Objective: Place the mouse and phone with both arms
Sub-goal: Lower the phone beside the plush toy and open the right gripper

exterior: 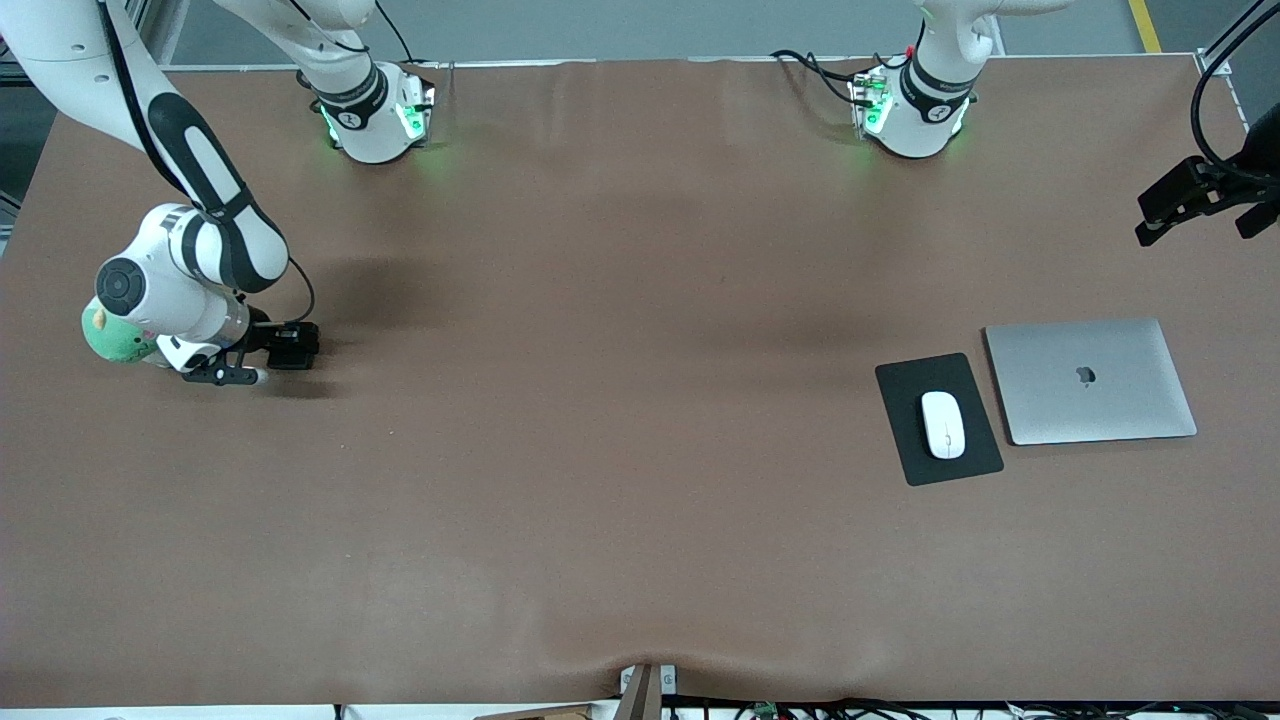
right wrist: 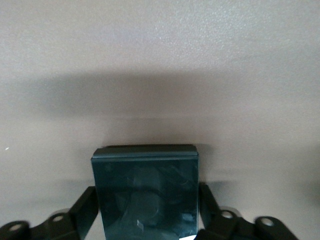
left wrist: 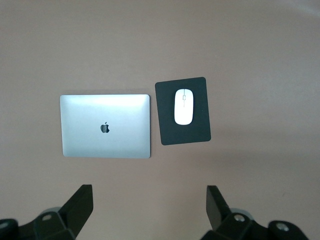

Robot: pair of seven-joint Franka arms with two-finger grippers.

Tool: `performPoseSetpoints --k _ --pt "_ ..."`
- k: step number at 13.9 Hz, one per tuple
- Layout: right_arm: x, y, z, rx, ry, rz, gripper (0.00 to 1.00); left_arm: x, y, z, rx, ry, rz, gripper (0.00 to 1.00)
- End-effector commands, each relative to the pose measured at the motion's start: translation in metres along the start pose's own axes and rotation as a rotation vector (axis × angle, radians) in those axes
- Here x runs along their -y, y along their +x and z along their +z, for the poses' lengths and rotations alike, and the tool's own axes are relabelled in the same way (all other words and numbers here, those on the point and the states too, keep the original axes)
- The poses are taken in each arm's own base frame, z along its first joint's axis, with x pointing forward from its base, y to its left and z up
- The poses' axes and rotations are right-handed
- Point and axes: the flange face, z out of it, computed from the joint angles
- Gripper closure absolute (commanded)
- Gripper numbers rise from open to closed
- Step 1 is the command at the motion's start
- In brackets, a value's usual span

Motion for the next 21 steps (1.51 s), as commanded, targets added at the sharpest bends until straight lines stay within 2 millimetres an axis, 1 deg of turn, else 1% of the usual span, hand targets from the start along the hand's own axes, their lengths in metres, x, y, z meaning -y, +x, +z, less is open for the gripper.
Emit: performPoseSetpoints --k 1,3,5,7,8,10,11,13,14,16,18,19,21 --pt "0.001 0.016 -0.036 0.086 0.02 -0.016 0.0 -0.001 -0.004 -0.005 -0.002 -0.023 -0.003 0.0" --pt "0.005 0.033 -0.062 0.095 0.024 -0.029 0.0 -0.003 -0.005 -0.005 -0.001 -0.023 0.0 0.0" --pt "0.017 0.045 -0.083 0.081 0.017 -0.051 0.0 -0.003 -0.005 -0.005 -0.001 -0.023 0.003 0.0" --pt "0.023 0.06 -0.112 0.055 0.018 -0.062 0.0 -0.004 -0.004 -0.004 -0.002 -0.023 0.006 0.0" --pt "0.029 0.068 -0.13 0.045 0.018 -0.072 0.0 -0.004 -0.004 -0.005 -0.004 -0.023 0.006 0.0" --pt "0.047 0.084 -0.169 0.031 0.012 -0.099 0.0 -0.006 -0.004 -0.005 -0.004 -0.023 0.013 0.0" --pt "0.049 0.089 -0.186 0.025 0.015 -0.1 0.0 -0.008 -0.004 -0.005 -0.001 -0.023 0.016 0.0" --pt "0.063 0.101 -0.221 -0.04 0.026 -0.122 0.0 -0.009 -0.004 -0.004 0.0 -0.023 0.022 0.0" --pt "0.066 0.107 -0.243 -0.063 0.027 -0.136 0.0 -0.009 -0.004 -0.004 0.0 -0.023 0.023 0.0" --pt "0.08 0.109 -0.291 -0.038 0.031 -0.165 0.0 -0.008 0.0 -0.002 0.002 -0.023 0.03 0.0" --pt "0.083 0.107 -0.327 -0.04 0.023 -0.177 0.0 -0.009 0.001 -0.002 0.0 -0.022 0.03 0.0" --pt "0.086 0.103 -0.348 -0.048 0.022 -0.182 0.0 -0.009 0.003 -0.004 -0.003 -0.024 0.028 0.0" --pt "0.086 0.095 -0.379 -0.05 0.029 -0.185 0.0 -0.01 0.004 -0.005 -0.003 -0.024 0.028 0.0"
